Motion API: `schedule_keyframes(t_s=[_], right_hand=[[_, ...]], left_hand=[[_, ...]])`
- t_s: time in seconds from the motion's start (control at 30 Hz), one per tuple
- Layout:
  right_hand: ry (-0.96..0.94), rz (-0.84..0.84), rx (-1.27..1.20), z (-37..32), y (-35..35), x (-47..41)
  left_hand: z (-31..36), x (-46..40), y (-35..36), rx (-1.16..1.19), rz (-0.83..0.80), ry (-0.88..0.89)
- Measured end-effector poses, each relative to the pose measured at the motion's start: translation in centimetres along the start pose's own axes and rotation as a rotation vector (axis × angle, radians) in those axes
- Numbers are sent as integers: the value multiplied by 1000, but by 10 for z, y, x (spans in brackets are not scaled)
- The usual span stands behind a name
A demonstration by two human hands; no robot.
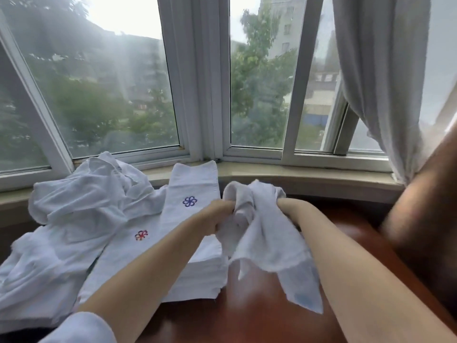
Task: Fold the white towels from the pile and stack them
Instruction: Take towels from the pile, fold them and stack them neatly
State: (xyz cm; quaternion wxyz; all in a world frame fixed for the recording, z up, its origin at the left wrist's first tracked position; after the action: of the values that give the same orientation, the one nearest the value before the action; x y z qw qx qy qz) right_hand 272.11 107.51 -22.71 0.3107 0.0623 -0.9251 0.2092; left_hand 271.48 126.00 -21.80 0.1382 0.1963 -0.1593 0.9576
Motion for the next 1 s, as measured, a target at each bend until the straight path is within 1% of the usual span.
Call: schedule_keyframes(t_s=[0.03,0.07,0.1,0.13,0.17,0.2,0.23,0.27,0.3,0.37,0.43,0.5,0.57,0.6,0.67,0.73,0.77,0.8,0.87,0.9,0.93,0.97,1.0], right_hand=[[70,-42,70,18,-1,6],[96,-98,120,34,-3,5],[88,-134,124,45,-8,4],[52,-155,55,50,-11,0],[0,-151,-96,48,-17,-1],[-73,-134,-288,42,-26,-4],[-156,-114,-463,36,-35,-4],[-222,-95,-612,33,-45,-6],[-247,-97,-725,33,-51,-8],[-221,-130,-821,47,-56,-15],[-165,-134,-763,77,-57,-31],[-62,-121,-642,118,-53,-43],[28,-169,-574,158,-45,-54],[73,-178,-540,176,-43,-57],[152,-217,-408,203,-43,-58],[189,-293,-324,220,-44,-55],[195,-308,-313,225,-45,-55],[193,-313,-317,229,-47,-55],[154,-334,-411,232,-49,-54],[110,-349,-521,230,-50,-53],[56,-365,-658,226,-51,-53],[1,-391,-794,220,-52,-52],[-50,-429,-907,213,-52,-50]], left_hand=[[-8,7,8,-149,-40,-94],[-13,8,17,-245,-67,-165],[-11,5,25,-291,-74,-153],[1,2,34,-248,-60,-41],[23,-4,34,-151,16,135],[47,-5,24,-18,126,319],[68,-6,15,92,204,466],[83,-7,12,195,215,558],[92,-16,12,244,205,582],[89,-39,19,181,196,513],[61,-62,43,77,144,393],[11,-78,82,14,63,198],[-47,-91,121,8,-23,8],[-72,-96,138,4,-50,-58],[-106,-103,165,-4,-82,-118],[-130,-106,186,-3,-101,-150],[-141,-104,194,42,-91,-196],[-151,-99,201,150,-84,-263],[-163,-88,219,490,-122,-383],[-166,-86,225,666,-131,-403],[-169,-87,227,795,-100,-397],[-171,-88,225,879,-43,-378],[-172,-88,221,900,36,-348]])
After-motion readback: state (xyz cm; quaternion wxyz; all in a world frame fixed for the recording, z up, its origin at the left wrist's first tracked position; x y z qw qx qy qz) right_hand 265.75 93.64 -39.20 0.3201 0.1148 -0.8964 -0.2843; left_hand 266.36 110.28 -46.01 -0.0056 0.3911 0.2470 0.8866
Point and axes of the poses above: each hand's wrist, its own x-axis away from the middle knuckle, its own y-axis out of the palm, z = x × y, the point moved 9 cm from there along -x, towards the middle knuckle, and after that the axes turned 7 degrees about -z, right-handed, at the moved point
